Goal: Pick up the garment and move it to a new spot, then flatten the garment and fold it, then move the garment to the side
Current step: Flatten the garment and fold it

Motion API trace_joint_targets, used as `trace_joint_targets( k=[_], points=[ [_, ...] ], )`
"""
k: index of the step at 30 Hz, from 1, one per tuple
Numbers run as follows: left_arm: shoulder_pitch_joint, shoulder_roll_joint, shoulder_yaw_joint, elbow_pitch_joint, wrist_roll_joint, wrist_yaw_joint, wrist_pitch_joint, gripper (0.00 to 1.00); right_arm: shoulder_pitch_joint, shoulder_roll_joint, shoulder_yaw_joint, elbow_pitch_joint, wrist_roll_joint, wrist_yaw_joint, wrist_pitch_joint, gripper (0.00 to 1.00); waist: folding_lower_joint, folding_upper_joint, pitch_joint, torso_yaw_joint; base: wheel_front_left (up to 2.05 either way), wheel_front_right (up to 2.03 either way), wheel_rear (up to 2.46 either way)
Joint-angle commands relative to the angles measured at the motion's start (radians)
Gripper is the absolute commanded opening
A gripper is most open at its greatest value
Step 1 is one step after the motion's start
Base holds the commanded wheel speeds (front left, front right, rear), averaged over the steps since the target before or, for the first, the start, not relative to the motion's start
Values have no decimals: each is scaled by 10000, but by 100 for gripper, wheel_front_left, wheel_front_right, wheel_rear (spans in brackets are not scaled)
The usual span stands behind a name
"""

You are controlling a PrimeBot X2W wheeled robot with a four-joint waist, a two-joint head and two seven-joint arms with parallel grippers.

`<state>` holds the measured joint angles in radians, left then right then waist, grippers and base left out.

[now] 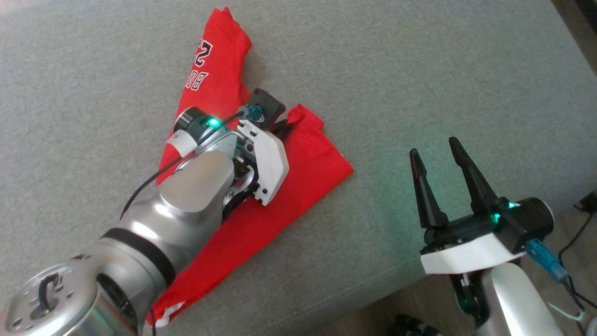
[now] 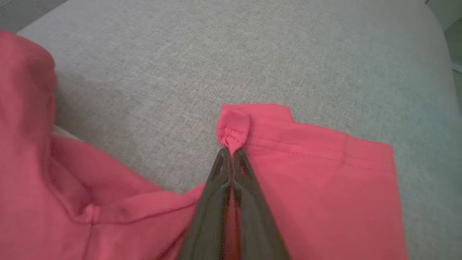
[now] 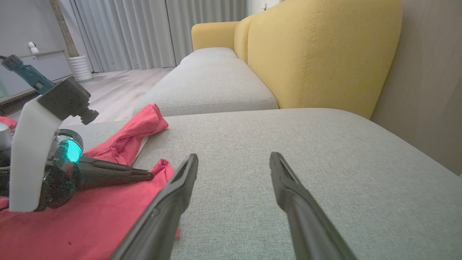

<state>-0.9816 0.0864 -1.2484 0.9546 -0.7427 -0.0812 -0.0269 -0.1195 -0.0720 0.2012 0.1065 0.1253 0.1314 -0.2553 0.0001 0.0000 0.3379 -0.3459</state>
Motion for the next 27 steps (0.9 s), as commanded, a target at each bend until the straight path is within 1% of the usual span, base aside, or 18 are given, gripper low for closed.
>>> trace_joint_targets(
  k=[1,4,6,9,12,14,16,18,20,23,25,27],
  points=[
    [-383,-32,155,-79,-48,-61,40,0,-302,46,180,-272,74,-7,-65,100,-1,0,-13,0,0,0,0],
    [-307,-124,154,-138,-204,-253,-266,0,-261,58,57,-249,85,-7,-65,100,-1,0,-119,31,0,0,0],
    [-254,-160,271,-380,-303,-283,-746,0,-189,62,-68,-237,84,-7,-65,100,-1,0,-248,92,0,0,0],
    [-61,-146,471,-997,-391,-140,-1434,0,41,33,-326,-245,70,-7,-65,100,-1,0,-519,292,0,0,0],
    [298,176,638,-2148,-440,105,-1826,0,345,-24,-571,-277,49,-7,-65,100,-1,0,-770,544,0,0,0],
    [555,639,723,-3175,-315,540,-1969,0,512,-35,-723,-301,27,-7,-65,100,-1,0,-909,720,0,0,0],
    [951,1184,818,-4463,-366,825,-2006,0,641,-49,-833,-324,6,-7,-65,100,-1,0,-1035,879,0,0,0],
    [1327,1847,839,-5932,-392,1051,-1938,0,713,-77,-870,-346,-20,-7,-65,100,-1,0,-1125,1004,0,0,0],
    [1683,2609,947,-7380,-407,1491,-1772,0,731,-112,-873,-359,-34,-7,-65,100,-1,0,-1163,1075,0,0,0],
    [2176,3618,1126,-9453,-542,2001,-1523,0,736,-139,-889,-405,-36,-7,-65,100,-1,0,-1161,1120,0,0,0],
    [2421,4117,1234,-10538,-713,2179,-1372,0,728,-149,-879,-431,-41,-7,-65,100,-1,0,-1114,1123,0,0,0],
    [2470,4483,1305,-11135,-748,2303,-1213,0,697,-144,-821,-427,-57,-7,-65,100,-1,0,-1046,1093,0,0,0]
  ],
)
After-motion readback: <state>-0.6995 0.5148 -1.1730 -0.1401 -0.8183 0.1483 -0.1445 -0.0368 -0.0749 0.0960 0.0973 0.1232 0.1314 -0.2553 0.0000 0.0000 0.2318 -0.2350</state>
